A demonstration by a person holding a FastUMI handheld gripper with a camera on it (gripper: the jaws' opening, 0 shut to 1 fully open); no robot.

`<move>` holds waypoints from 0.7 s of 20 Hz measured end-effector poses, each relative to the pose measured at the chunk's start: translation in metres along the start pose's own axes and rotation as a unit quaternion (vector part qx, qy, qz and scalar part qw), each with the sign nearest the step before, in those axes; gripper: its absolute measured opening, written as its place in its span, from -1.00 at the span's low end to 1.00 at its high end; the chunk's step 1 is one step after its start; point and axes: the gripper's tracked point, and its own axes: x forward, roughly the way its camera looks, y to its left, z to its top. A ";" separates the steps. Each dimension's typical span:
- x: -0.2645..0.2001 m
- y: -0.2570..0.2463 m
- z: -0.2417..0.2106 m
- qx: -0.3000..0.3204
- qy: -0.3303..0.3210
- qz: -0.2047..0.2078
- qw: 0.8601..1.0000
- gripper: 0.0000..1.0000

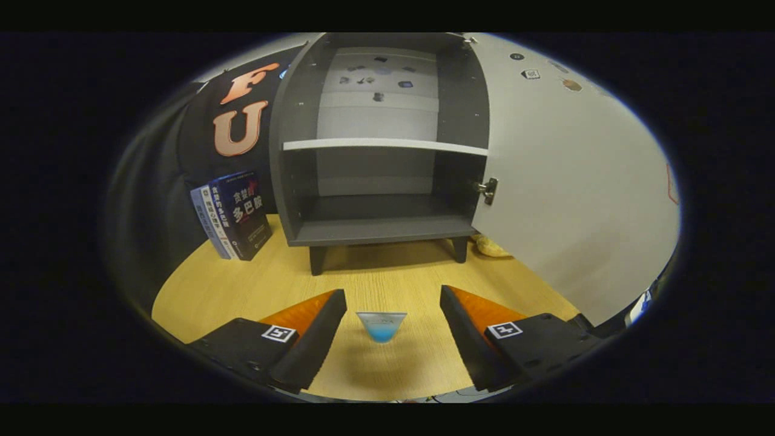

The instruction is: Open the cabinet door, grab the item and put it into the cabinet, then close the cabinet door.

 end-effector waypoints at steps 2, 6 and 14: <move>0.012 0.004 -0.017 -0.004 0.020 0.006 1.000 0.95; 0.030 0.007 -0.049 -0.002 0.064 0.013 0.998 0.96; 0.023 0.008 -0.030 0.033 0.067 0.016 0.997 0.29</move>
